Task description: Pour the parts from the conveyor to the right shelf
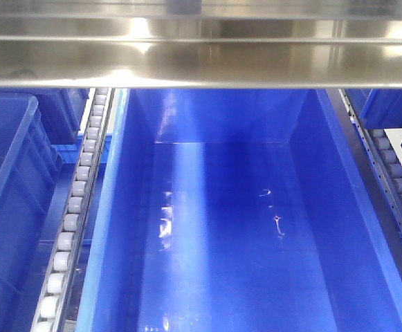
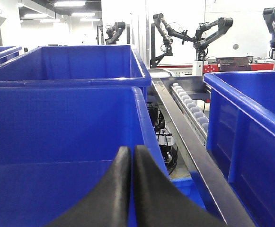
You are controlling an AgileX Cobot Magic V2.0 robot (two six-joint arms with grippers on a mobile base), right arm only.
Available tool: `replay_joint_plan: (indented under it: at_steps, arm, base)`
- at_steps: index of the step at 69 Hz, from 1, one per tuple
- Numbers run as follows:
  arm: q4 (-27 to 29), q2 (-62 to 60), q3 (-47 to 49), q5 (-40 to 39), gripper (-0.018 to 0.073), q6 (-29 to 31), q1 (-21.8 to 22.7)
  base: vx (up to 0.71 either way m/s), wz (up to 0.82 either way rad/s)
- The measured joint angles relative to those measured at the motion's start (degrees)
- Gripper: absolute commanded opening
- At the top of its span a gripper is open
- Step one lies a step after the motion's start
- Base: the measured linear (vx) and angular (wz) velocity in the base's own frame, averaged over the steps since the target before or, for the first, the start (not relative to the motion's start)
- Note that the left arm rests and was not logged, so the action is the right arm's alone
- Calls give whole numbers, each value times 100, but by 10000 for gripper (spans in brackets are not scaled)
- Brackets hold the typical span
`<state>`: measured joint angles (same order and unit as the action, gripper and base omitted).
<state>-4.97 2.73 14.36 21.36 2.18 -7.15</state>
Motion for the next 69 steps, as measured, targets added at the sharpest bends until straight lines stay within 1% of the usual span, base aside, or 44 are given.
replay_joint_plan:
  at_steps: [17, 31, 46, 60, 69]
  arm:
    - [0, 0, 0, 0, -5, 0, 0]
    - [122, 0, 0, -12, -5, 0, 0]
    - [147, 26, 15, -208, -5, -104, 0]
    - [170, 484, 568, 200, -1, -218, 0]
    - [170, 1007, 1105, 244, -1, -218, 0]
  base:
    - [0, 0]
    - [0, 0]
    - [0, 0]
    - [0, 0]
    - [0, 0]
